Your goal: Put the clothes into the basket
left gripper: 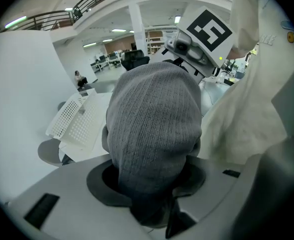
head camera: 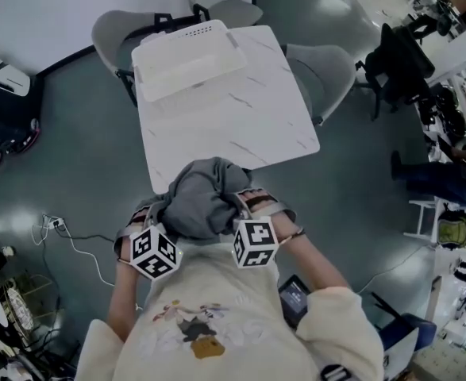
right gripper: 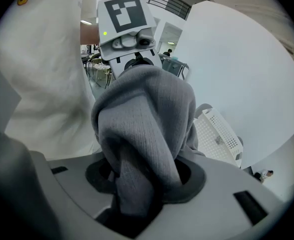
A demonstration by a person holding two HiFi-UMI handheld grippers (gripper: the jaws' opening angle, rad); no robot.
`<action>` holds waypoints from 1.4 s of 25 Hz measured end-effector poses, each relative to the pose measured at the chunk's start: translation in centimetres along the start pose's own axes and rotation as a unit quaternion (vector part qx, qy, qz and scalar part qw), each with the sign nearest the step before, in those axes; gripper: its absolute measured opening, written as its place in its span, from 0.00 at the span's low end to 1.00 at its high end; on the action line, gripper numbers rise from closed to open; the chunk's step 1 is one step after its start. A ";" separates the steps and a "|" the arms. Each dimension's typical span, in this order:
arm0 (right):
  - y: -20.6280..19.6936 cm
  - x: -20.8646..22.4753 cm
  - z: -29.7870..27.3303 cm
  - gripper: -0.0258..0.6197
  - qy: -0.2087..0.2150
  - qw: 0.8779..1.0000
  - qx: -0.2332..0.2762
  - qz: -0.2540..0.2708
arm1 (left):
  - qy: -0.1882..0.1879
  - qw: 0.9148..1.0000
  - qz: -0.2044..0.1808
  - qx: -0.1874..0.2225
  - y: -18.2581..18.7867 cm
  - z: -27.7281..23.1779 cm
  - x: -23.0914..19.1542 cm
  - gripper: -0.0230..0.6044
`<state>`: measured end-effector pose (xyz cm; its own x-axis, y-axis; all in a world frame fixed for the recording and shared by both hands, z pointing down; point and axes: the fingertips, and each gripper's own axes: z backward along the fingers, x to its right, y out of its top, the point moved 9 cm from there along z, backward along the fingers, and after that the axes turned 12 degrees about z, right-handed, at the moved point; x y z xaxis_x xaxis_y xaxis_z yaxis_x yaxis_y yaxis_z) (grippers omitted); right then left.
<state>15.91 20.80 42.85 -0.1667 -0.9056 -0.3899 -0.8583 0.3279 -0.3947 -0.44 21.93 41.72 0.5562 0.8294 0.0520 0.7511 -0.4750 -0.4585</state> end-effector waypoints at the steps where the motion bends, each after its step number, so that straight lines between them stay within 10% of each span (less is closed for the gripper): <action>1: -1.0 1.0 0.0 0.34 0.000 1.000 0.004 0.003 | 0.003 1.000 0.001 -0.002 1.1 -0.5 -0.6 0.31; 19: -5.1 11.5 -4.1 0.34 0.018 1.000 0.009 0.014 | -0.015 1.000 0.020 -0.003 5.8 -5.2 -10.6 0.31; 35: -3.7 27.2 -1.5 0.34 -0.040 0.997 -0.011 0.061 | 0.046 0.998 -0.007 0.043 13.8 -0.7 -23.0 0.31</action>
<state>13.81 -5.43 34.97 -0.2314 -0.8348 -0.4996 -0.8443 0.4274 -0.3231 -2.62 -3.87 34.85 0.5799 0.8028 0.1383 0.7276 -0.4341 -0.5311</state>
